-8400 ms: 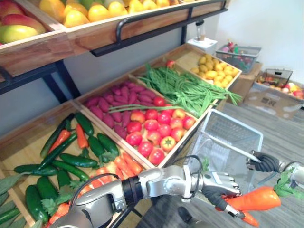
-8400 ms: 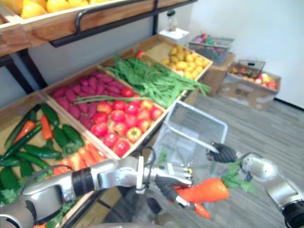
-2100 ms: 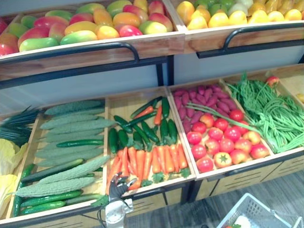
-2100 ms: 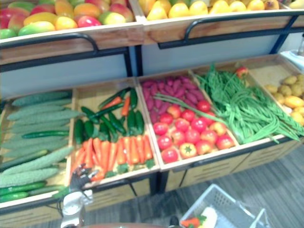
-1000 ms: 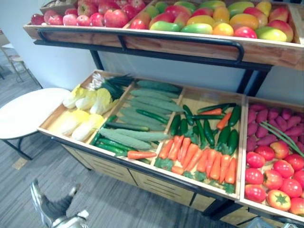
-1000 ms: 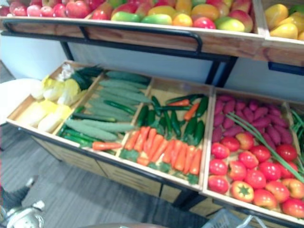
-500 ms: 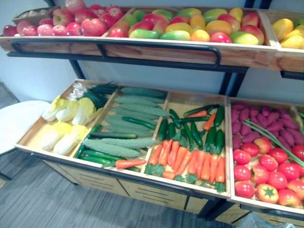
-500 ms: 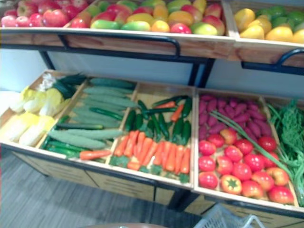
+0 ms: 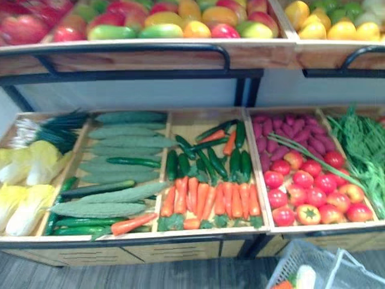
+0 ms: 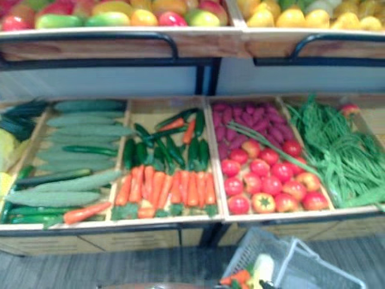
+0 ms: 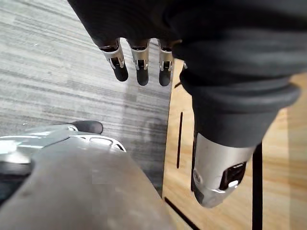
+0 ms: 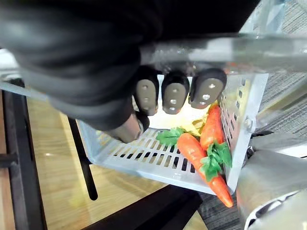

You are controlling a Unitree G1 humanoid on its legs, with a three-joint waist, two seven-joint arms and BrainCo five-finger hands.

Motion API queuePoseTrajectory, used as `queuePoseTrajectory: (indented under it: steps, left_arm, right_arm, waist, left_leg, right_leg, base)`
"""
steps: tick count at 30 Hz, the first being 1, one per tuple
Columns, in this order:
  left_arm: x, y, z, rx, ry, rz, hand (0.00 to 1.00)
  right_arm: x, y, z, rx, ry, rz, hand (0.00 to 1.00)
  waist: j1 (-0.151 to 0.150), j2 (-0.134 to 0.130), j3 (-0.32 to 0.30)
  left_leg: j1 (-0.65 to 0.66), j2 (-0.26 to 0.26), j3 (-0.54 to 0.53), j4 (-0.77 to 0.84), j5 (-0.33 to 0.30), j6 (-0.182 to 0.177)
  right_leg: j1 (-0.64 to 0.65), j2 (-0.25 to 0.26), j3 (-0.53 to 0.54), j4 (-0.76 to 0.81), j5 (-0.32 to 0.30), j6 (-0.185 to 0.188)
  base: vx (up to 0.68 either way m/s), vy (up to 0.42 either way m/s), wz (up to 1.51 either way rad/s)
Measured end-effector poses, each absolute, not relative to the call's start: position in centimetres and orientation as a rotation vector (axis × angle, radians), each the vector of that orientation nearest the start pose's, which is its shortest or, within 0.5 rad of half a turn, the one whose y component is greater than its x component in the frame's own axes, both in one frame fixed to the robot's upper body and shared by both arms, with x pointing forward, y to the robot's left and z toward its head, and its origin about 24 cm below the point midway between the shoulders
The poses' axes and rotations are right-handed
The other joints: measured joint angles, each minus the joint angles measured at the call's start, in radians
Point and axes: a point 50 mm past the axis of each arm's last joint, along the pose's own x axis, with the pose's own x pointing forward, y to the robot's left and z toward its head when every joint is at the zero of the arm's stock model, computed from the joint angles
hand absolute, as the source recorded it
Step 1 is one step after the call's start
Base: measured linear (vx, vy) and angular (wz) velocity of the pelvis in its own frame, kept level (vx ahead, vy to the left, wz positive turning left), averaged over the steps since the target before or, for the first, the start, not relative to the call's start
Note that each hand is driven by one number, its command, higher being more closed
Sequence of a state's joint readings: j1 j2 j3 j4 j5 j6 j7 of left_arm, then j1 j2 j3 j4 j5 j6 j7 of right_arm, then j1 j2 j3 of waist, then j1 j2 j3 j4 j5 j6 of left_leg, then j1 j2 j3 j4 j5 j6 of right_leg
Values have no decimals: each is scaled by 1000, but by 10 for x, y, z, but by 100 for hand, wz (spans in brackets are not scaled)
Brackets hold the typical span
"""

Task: Pick vegetable in the basket

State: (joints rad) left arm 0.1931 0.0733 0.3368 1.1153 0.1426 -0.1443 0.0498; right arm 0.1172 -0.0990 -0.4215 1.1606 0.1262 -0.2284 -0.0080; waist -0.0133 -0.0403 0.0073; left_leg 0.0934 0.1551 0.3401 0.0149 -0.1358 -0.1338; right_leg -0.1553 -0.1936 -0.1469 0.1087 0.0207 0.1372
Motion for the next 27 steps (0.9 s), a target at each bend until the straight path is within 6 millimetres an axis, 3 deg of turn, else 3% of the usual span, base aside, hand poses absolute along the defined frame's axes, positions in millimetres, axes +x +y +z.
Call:
queuePoseTrajectory:
  steps: [2, 3, 4, 5, 6, 7, 8, 9, 10, 11, 12, 13, 14, 15, 16, 17, 18, 19, 20, 21, 24, 25, 27]
  left_arm:
    - [48, 227, -163, 85, 1132, 345, 0]
    - [58, 232, -161, 106, 1109, 344, 0]
    - [61, 232, -161, 112, 1103, 341, 0]
    - [61, 227, -161, 105, 1103, 337, 0]
    - [74, 227, -159, 117, 1061, 325, 0]
    - [79, 228, -157, 134, 1045, 310, 0]
    - [80, 229, -157, 142, 1045, 305, 0]
    - [79, 234, -156, 165, 1049, 298, 0]
    - [80, 237, -156, 170, 1059, 299, 0]
    - [77, 235, -157, 165, 1074, 295, 0]
    - [73, 222, -162, 130, 1091, 273, 0]
    - [76, 225, -160, 148, 1083, 262, 0]
    - [79, 229, -159, 172, 1078, 250, 0]
    - [74, 235, -159, 198, 1095, 248, 0]
    - [70, 237, -159, 205, 1105, 252, 0]
    - [63, 236, -161, 209, 1128, 242, 0]
    - [60, 236, -161, 209, 1128, 248, 0]
    - [63, 237, -160, 213, 1122, 243, 0]
    - [66, 229, -162, 209, 1116, 216, 0]
    - [66, 222, -163, 200, 1118, 199, 0]
    - [64, 220, -164, 211, 1124, 191, 0]
    - [62, 221, -163, 213, 1126, 197, 0]
    - [56, 224, -164, 220, 1137, 204, 0]
  right_arm:
    - [69, -230, -158, 188, 967, -526, 100]
    - [72, -222, -159, 193, 962, -499, 100]
    - [76, -220, -158, 187, 952, -483, 100]
    - [84, -219, -156, 186, 927, -468, 100]
    - [90, -215, -155, 201, 912, -461, 100]
    - [88, -216, -155, 224, 903, -492, 100]
    - [86, -217, -155, 226, 907, -500, 100]
    - [83, -218, -156, 223, 913, -504, 100]
    - [81, -215, -156, 214, 922, -487, 100]
    - [83, -216, -156, 208, 919, -481, 100]
    - [89, -227, -153, 196, 903, -501, 100]
    - [86, -224, -156, 205, 928, -510, 100]
    - [88, -224, -156, 204, 922, -520, 100]
    - [93, -223, -155, 212, 924, -516, 100]
    - [96, -220, -156, 217, 921, -507, 100]
    - [99, -216, -156, 216, 920, -491, 100]
    - [96, -210, -158, 230, 937, -488, 100]
    - [90, -208, -159, 235, 951, -491, 100]
    - [85, -223, -158, 209, 965, -521, 100]
    - [85, -230, -157, 194, 967, -532, 100]
    - [81, -232, -158, 196, 970, -541, 100]
    - [75, -227, -160, 208, 986, -543, 100]
    - [66, -227, -161, 219, 995, -564, 100]
  waist:
    - [3, -21, 19]
    - [5, -37, 27]
    - [6, -35, 28]
    - [20, 0, 28]
    - [14, -12, 43]
    - [7, -17, 49]
    - [3, -20, 48]
    - [1, -39, 53]
    - [-2, -56, 54]
    - [3, -38, 50]
    - [20, 19, 31]
    - [7, -10, 36]
    - [6, -20, 39]
    - [18, -40, 33]
    - [24, -51, 28]
    - [32, -32, 31]
    - [36, -38, 39]
    - [40, -45, 45]
    - [30, -7, 40]
    - [23, 20, 45]
    - [3, 31, 42]
    - [-2, 21, 50]
    - [-4, 27, 47]
  left_leg:
    - [-3, 8, 65, 38, -25, 1]
    - [-15, 8, 115, 71, -41, 29]
    - [-25, 11, 143, 77, -42, 51]
    - [-34, 43, 191, 63, -33, 64]
    - [-38, 42, 227, 62, -27, 52]
    - [-31, 40, 236, 78, -25, 53]
    - [-26, 40, 242, 90, -26, 53]
    - [-15, 21, 269, 123, -26, 54]
    - [-30, 15, 290, 149, -28, 92]
    - [-48, 11, 274, 144, -35, 124]
    - [-71, -5, 270, 37, 2, 154]
    - [-70, -48, 316, 24, 23, 111]
    - [-76, -60, 337, 32, 23, 112]
    - [-97, -56, 382, 76, 20, 114]
    - [-107, -44, 409, 104, 20, 114]
    - [-120, 12, 462, 171, 21, 113]
    - [-164, 83, 482, 331, 16, 118]
    - [-197, 119, 485, 419, 11, 116]
    - [-213, 72, 427, 254, 28, 132]
    - [-216, 81, 436, 233, 41, 139]
    - [-184, 117, 473, 281, 41, 123]
    - [-168, 142, 471, 311, 41, 123]
    - [-137, 161, 415, 333, 56, 104]
  right_leg:
    - [-30, 15, 36, -2, 36, -13]
    - [-65, 25, 33, -1, 95, -46]
    - [-80, 39, 33, -30, 150, -69]
    - [-86, 53, 8, -65, 196, -84]
    - [-141, 16, -112, 182, 19, -126]
    - [-148, -35, -178, 423, -100, -141]
    - [-134, -54, -196, 485, -113, -147]
    - [-123, -83, -219, 507, -109, -137]
    - [-92, -55, -224, 422, -96, -145]
    - [-51, -15, -193, 298, -83, -146]
    - [-28, -4, -191, 302, -133, -152]
    - [-64, -122, -209, 587, -209, -147]
    - [-47, -156, -199, 633, -207, -145]
    - [10, -194, -199, 585, -155, -111]
    - [37, -187, -193, 503, -157, -72]
    - [86, -126, -207, 358, -165, -54]
    - [150, -89, -206, 221, -160, -48]
    - [179, -73, -205, 161, -161, -48]
    - [197, -63, -180, 84, -163, -47]
    - [201, -47, -180, 83, -168, -39]
    - [221, -30, -184, 58, -182, -18]
    - [255, -14, -183, 35, -181, -18]
    - [266, -2, -172, 67, -181, -18]
  base:
    - [-100, 26, -104]
    - [-107, 19, -120]
    - [-161, -8, -124]
    - [-153, -18, -104]
    - [-160, -20, -84]
    - [-50, -4, -44]
    - [9, -6, -38]
    - [-69, -21, -61]
    - [-83, -18, -76]
    - [-213, 3, -101]
    - [-133, 37, -87]
    - [-125, 12, -83]
    - [-5, -83, -82]
    - [-3, -168, -96]
    - [-37, -294, -148]
    - [-24, -383, -143]
    - [-14, -391, -123]
    - [-90, -363, -105]
    - [-104, -205, -77]
    - [-96, -144, -72]
    - [40, -103, -39]
    - [30, -167, -32]
    - [6, -119, -39]
